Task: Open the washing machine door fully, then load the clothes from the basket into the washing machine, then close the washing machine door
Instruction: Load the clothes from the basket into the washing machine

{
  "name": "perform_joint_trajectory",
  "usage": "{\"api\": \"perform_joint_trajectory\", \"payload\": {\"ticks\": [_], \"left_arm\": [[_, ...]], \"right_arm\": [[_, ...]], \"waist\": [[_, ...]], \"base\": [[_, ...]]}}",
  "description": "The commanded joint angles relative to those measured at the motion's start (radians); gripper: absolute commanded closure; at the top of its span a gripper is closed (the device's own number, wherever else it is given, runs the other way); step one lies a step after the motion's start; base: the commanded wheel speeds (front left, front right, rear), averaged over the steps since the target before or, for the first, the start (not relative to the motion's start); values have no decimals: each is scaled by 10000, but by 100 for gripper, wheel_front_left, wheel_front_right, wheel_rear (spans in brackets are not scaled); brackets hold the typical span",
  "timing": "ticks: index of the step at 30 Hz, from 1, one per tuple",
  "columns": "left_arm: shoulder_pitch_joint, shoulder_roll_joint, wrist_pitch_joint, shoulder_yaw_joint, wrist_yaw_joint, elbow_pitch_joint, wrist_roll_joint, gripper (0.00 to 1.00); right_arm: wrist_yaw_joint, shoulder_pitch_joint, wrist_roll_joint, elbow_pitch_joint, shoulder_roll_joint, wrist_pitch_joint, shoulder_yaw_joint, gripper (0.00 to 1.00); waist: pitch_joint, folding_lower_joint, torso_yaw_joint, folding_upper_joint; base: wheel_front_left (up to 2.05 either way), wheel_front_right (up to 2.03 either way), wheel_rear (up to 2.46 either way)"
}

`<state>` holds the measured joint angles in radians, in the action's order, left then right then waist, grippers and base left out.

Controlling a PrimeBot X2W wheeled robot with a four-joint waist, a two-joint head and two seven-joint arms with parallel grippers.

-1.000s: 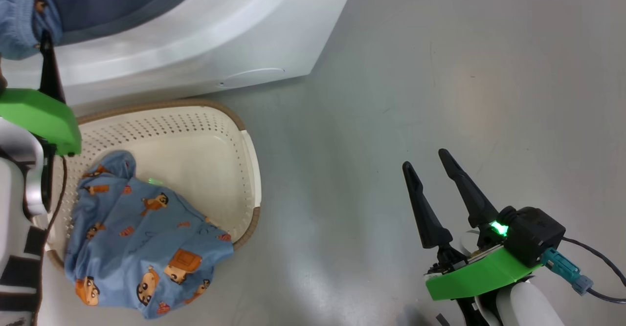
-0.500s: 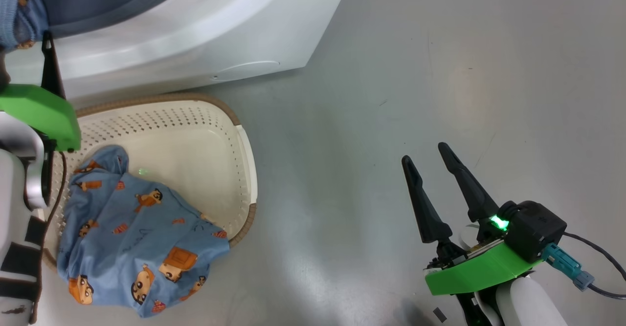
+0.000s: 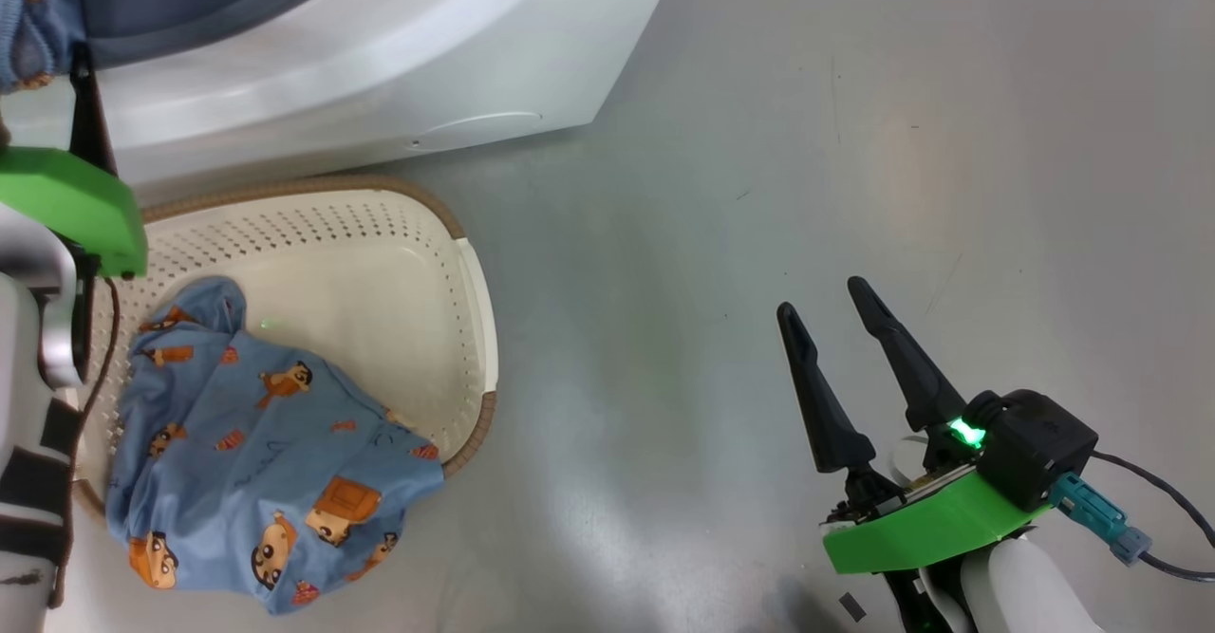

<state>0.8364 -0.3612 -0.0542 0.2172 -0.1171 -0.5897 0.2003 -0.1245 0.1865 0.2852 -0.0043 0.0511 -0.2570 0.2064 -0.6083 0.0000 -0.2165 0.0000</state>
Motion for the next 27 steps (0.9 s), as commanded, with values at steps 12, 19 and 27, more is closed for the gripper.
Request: {"api": "perform_joint_trajectory", "payload": {"ticks": [12, 19, 27], "left_arm": [[540, -476, -174, -8, 54, -427, -50, 100], [845, -458, -148, 109, 77, -450, -24, 100], [1296, -406, -183, 177, -55, -456, -14, 100]], "right_arm": [[-62, 9, -14, -225, -9, -48, 298, 0], [-62, -25, 15, -186, -9, -48, 326, 0], [-62, -53, 113, -181, -9, -48, 408, 0]], "waist": [[6, 0, -68, 0], [65, 0, -94, 0], [94, 0, -226, 0]], "base": [[0, 0, 0], [0, 0, 0], [0, 0, 0]]}}
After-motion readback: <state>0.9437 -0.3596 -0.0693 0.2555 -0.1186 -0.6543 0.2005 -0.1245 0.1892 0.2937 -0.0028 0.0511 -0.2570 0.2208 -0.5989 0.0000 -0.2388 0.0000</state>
